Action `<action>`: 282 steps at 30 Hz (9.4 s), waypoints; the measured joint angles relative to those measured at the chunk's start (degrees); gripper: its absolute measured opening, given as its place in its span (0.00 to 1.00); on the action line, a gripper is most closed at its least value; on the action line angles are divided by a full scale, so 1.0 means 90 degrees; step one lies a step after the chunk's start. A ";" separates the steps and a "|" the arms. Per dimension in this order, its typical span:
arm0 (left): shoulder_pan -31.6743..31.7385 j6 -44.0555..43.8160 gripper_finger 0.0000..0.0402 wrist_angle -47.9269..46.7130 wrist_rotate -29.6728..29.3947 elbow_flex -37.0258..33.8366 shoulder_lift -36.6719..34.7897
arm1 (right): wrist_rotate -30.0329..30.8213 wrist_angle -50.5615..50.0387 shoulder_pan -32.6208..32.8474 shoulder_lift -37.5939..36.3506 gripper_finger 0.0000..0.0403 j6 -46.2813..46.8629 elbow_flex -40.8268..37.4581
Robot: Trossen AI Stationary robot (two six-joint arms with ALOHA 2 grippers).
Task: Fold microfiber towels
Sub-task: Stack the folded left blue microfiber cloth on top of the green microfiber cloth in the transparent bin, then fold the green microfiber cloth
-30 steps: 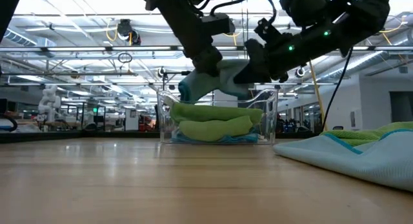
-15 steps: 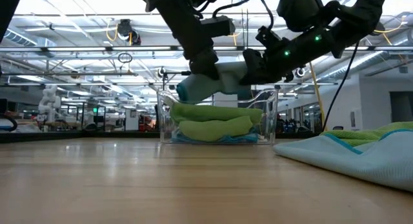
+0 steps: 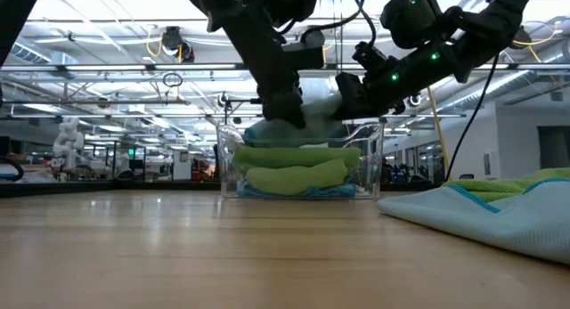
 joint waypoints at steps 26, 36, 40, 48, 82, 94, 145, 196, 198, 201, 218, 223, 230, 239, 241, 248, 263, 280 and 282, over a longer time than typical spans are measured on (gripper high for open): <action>0.0061 -0.0307 0.58 -0.0179 0.1047 0.0006 0.0104 | -0.0419 -0.1836 0.0533 -0.2002 0.00 -0.0070 -0.0002; -0.0034 -0.1022 0.55 -0.1166 0.0931 0.0251 -0.0532 | -0.0419 -0.1760 0.0833 -0.1860 0.00 0.0332 -0.0005; -0.0019 -0.1192 0.46 -0.1583 0.1269 0.0223 -0.0705 | -0.0502 -0.1793 0.0788 -0.1663 0.00 0.0518 -0.0010; -0.0043 -0.1065 0.48 -0.2252 0.1267 0.0094 -0.0515 | -0.1251 -0.1774 0.1044 -0.1503 0.00 0.0635 -0.0005; -0.0358 -0.0052 0.07 -0.2266 0.0331 -0.0424 -0.0682 | -0.1236 -0.1538 0.1418 -0.1542 0.00 0.0519 -0.0005; -0.0326 -0.1033 0.36 -0.2706 0.0104 -0.0424 -0.0939 | -0.1354 -0.1715 0.0934 -0.1533 0.00 0.0899 0.0233; -0.2375 -0.2935 0.41 0.3023 -0.1681 -0.4171 -0.4005 | -0.2302 -0.7378 -0.0291 0.1499 0.01 0.2399 0.4133; -0.0355 -0.3848 0.05 -0.1094 0.1708 -0.1767 -0.2839 | -0.0072 -0.5185 0.3344 -0.1605 0.01 0.2463 0.0551; -0.0725 -0.3929 0.04 -0.1122 0.1517 -0.1767 -0.2939 | -0.0074 -0.5061 0.3644 -0.1605 0.01 0.2460 0.0551; -0.1367 -0.4142 0.04 -0.1124 0.1162 -0.1767 -0.2958 | -0.0076 -0.4917 0.4106 -0.1605 0.01 0.2660 0.0551; -0.4127 -0.5642 0.04 0.1523 -0.0311 -0.3009 -0.2652 | 0.0062 -0.4421 0.5996 -0.0462 0.01 0.5089 0.0554; -0.4406 -0.5815 0.04 0.1860 -0.0710 -0.3003 -0.2294 | -0.0081 -0.4255 0.6255 -0.0117 0.01 0.5235 0.0561; -0.4442 -0.5860 0.04 0.2173 -0.0684 -0.3001 -0.1815 | -0.0082 -0.4422 0.6287 -0.0095 0.01 0.4773 0.0561; -0.4482 -0.5979 0.04 0.2089 -0.0628 -0.2935 -0.1802 | 0.0172 -0.4510 0.5945 -0.0090 0.02 0.3898 0.0561; -0.4495 -0.5911 0.04 0.2102 -0.0628 -0.2885 -0.1809 | 0.0295 -0.4506 0.5904 -0.0090 0.06 0.4046 0.0561; -0.4538 -0.5875 0.04 0.2145 -0.0646 -0.2872 -0.1808 | 0.0298 -0.4390 0.5933 -0.0090 0.29 0.5201 0.0561; -0.4478 -0.5336 0.04 0.2374 -0.0645 -0.2872 -0.1809 | 0.0578 -0.6080 0.6234 -0.0090 0.39 0.7468 0.0561; -0.4478 -0.5413 0.04 0.2354 -0.0637 -0.2884 -0.1809 | -0.0756 -0.8621 0.7004 -0.0092 0.38 1.0976 0.0554; -0.4478 -0.5452 0.04 0.2352 -0.0635 -0.2884 -0.1809 | -0.0735 -0.8594 0.7054 -0.0092 0.38 1.0977 0.0554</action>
